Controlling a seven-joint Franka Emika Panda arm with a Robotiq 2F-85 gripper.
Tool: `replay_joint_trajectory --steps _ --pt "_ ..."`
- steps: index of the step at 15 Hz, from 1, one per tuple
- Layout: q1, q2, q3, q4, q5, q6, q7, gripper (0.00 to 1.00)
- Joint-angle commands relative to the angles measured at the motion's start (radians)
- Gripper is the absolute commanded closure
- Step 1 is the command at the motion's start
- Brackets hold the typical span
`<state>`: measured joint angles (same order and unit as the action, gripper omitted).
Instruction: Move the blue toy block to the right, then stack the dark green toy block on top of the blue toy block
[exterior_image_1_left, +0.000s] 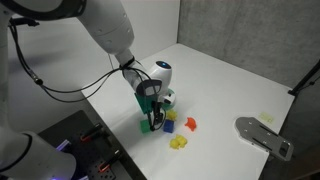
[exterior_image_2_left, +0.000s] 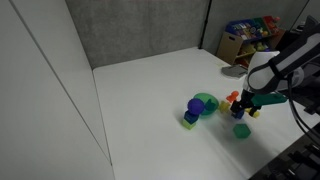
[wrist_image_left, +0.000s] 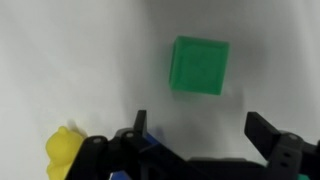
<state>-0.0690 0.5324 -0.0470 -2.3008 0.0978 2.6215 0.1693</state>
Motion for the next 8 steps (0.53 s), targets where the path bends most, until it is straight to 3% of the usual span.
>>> replay_joint_trajectory --steps 1,8 --pt "0.017 -0.042 0.015 -0.078 0.033 0.03 0.005 0.0" --pt "0.055 0.003 0.031 -0.149 0.067 0.212 0.023 0.0"
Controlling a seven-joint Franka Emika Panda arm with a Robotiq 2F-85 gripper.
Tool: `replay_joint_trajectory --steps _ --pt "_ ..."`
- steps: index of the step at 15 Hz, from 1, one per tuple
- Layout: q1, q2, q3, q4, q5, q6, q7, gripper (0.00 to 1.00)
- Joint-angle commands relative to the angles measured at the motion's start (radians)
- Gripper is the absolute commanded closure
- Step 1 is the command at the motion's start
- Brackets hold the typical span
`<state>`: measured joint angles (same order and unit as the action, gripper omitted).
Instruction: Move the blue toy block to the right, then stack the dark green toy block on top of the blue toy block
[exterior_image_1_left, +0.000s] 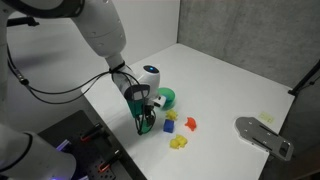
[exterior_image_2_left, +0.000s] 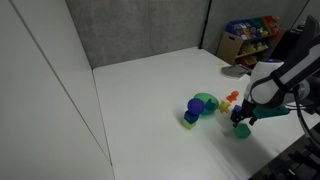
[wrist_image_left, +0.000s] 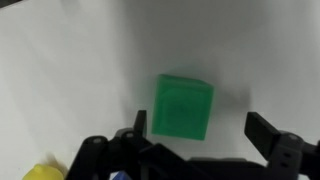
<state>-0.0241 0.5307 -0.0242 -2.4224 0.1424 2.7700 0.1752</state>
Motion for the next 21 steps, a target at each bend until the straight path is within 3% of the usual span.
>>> replay_joint_trajectory --steps 1,7,8,9,14,21 --pt "0.016 0.012 0.006 -0.032 0.025 0.082 0.023 0.0" --pt "0.044 0.062 -0.009 -0.038 0.026 0.178 0.06 0.0" --pt "0.048 0.068 -0.012 -0.036 0.025 0.183 0.065 0.25" --pt "0.053 0.072 -0.016 -0.035 0.022 0.187 0.067 0.26" --pt "0.04 0.017 -0.008 -0.049 0.026 0.131 0.062 0.66" --pt "0.04 -0.11 -0.043 -0.02 0.011 -0.008 0.074 0.72"
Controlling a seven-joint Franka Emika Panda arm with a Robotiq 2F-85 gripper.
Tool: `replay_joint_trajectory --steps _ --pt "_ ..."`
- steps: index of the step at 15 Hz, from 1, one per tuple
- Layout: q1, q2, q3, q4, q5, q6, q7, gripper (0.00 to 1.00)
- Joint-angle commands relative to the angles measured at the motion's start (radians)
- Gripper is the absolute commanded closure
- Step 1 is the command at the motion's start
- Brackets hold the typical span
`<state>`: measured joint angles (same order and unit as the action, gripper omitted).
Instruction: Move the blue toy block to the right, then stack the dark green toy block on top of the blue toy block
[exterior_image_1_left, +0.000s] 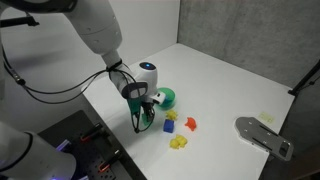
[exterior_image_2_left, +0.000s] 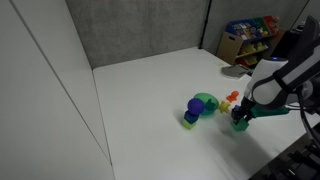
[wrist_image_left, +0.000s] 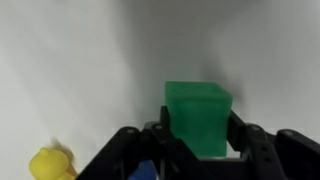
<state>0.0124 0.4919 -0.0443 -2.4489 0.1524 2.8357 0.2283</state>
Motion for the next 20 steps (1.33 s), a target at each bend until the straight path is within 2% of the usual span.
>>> replay_joint_trajectory --steps 1,7,12,16,20 --pt "0.011 -0.085 -0.04 0.018 -0.011 -0.091 0.031 0.72" --pt "-0.017 -0.095 -0.074 0.123 -0.096 -0.21 -0.047 0.72" --pt "-0.053 -0.076 -0.059 0.208 -0.189 -0.283 -0.226 0.72" --pt "-0.056 -0.056 -0.075 0.261 -0.33 -0.301 -0.34 0.72" --pt "-0.089 -0.04 -0.057 0.294 -0.404 -0.299 -0.497 0.72"
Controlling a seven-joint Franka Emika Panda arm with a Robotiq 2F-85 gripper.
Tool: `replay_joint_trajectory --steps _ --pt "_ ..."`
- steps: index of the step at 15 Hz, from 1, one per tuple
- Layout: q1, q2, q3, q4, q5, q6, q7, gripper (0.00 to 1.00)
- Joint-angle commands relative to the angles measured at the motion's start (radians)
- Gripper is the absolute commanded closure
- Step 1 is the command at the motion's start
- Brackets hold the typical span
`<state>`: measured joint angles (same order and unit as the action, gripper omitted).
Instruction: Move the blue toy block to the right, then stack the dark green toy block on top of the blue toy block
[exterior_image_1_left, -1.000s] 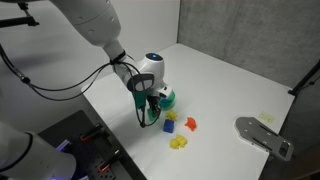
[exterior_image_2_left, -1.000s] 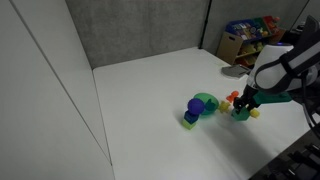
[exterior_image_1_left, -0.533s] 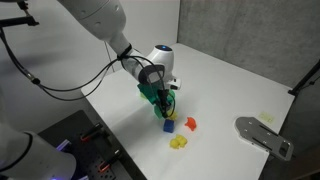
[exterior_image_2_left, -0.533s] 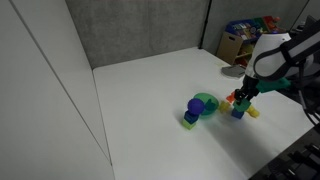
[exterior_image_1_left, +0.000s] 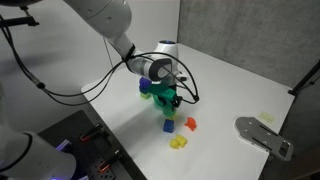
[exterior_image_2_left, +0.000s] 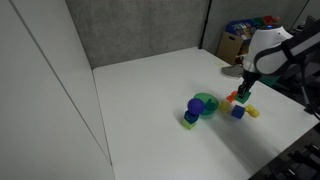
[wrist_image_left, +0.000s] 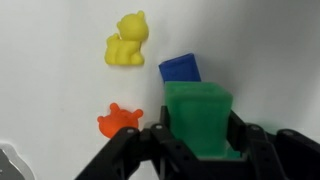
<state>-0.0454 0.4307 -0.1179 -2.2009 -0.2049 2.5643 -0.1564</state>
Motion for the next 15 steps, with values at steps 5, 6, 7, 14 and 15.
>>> replay_joint_trajectory --steps 5,6,7,14,15 --pt "-0.083 0.039 0.046 0.048 -0.085 -0.018 -0.323 0.72" --pt "-0.093 0.042 0.054 0.044 -0.086 -0.014 -0.363 0.72" --pt "-0.106 0.046 0.065 0.042 -0.08 -0.013 -0.399 0.72" --pt "-0.146 0.081 0.101 0.033 -0.053 0.013 -0.501 0.72" --pt "-0.144 0.085 0.101 0.032 -0.052 0.017 -0.492 0.72"
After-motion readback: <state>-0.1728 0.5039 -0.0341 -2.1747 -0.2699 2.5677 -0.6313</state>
